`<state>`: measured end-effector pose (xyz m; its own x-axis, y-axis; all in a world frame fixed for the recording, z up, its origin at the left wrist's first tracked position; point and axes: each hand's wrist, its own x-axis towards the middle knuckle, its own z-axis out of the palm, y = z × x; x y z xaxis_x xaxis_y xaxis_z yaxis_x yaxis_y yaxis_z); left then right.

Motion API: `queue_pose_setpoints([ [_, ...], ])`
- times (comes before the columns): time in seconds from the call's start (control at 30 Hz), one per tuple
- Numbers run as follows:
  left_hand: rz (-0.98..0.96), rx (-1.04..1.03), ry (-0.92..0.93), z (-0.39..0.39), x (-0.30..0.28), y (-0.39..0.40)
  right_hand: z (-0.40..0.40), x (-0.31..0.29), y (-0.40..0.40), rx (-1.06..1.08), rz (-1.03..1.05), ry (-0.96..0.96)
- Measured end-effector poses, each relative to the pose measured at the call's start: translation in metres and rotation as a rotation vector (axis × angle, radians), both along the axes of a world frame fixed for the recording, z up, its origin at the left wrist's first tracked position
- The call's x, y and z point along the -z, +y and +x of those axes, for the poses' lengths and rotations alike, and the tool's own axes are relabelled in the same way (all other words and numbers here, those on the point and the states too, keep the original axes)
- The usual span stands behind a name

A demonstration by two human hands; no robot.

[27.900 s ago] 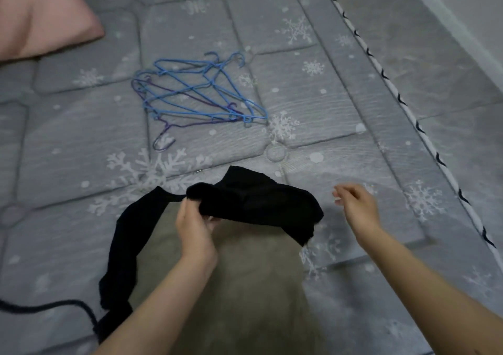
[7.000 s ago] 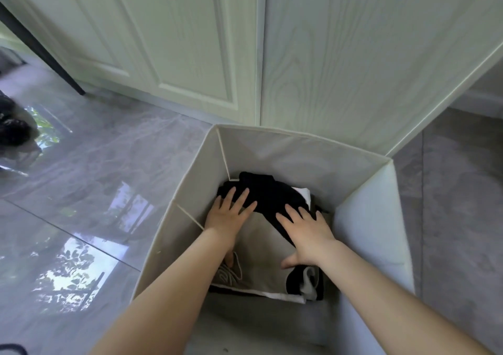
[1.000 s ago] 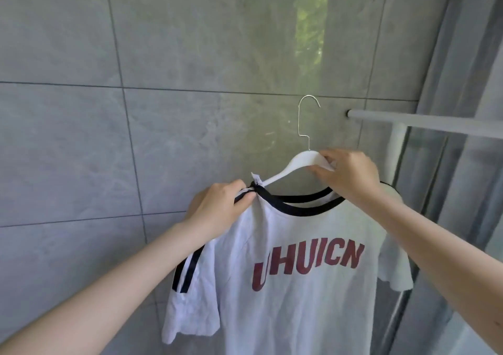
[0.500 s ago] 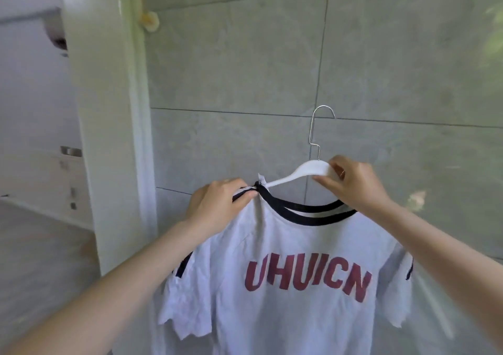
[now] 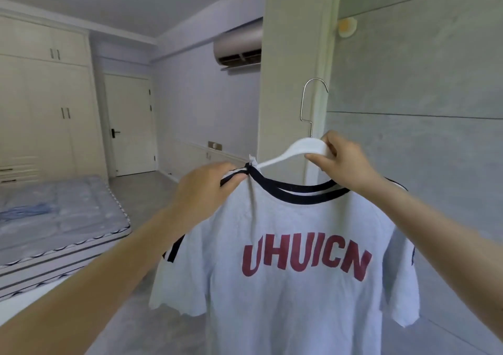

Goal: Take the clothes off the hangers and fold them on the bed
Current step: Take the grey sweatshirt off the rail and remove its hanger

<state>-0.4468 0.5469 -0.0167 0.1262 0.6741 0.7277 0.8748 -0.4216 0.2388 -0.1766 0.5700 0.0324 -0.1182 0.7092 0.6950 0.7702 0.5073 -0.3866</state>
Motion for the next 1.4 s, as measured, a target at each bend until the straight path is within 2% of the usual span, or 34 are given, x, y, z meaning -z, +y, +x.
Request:
queue_pose_setpoints([
  [0.2, -0.051, -0.177, -0.058, -0.134, 0.013, 0.005, -0.144, 0.013, 0.051, -0.220, -0.056, 0.077],
  [0.4, -0.116, -0.378, -0.260, -0.263, 0.035, 0.006, -0.292, 0.025, 0.102, -0.413, -0.079, -0.031],
  [0.53, -0.175, -0.522, -0.292, -0.335, 0.054, 0.009, -0.380, 0.038, 0.135, -0.546, -0.105, -0.095],
  [0.7, -0.192, -0.684, -0.323, -0.418, 0.063, 0.037, -0.481, 0.048, 0.195, -0.672, -0.135, -0.152],
  [0.83, -0.149, -0.770, -0.357, -0.481, 0.065, 0.092, -0.556, 0.050, 0.261, -0.741, -0.161, -0.138],
  [1.0, -0.202, -0.923, -0.323, -0.553, 0.064, 0.172, -0.634, 0.046, 0.343, -0.883, -0.388, -0.218],
  [1.13, -0.204, -0.953, -0.241, -0.592, 0.063, 0.204, -0.701, 0.056, 0.389, -0.928, -0.615, -0.041],
  [1.23, -0.184, -1.003, -0.173, -0.624, 0.060, 0.220, -0.753, 0.056, 0.414, -0.941, -0.686, -0.024],
  [1.4, -0.161, -1.076, -0.153, -0.697, 0.054, 0.246, -0.840, 0.042, 0.445, -0.981, -0.670, 0.022],
])
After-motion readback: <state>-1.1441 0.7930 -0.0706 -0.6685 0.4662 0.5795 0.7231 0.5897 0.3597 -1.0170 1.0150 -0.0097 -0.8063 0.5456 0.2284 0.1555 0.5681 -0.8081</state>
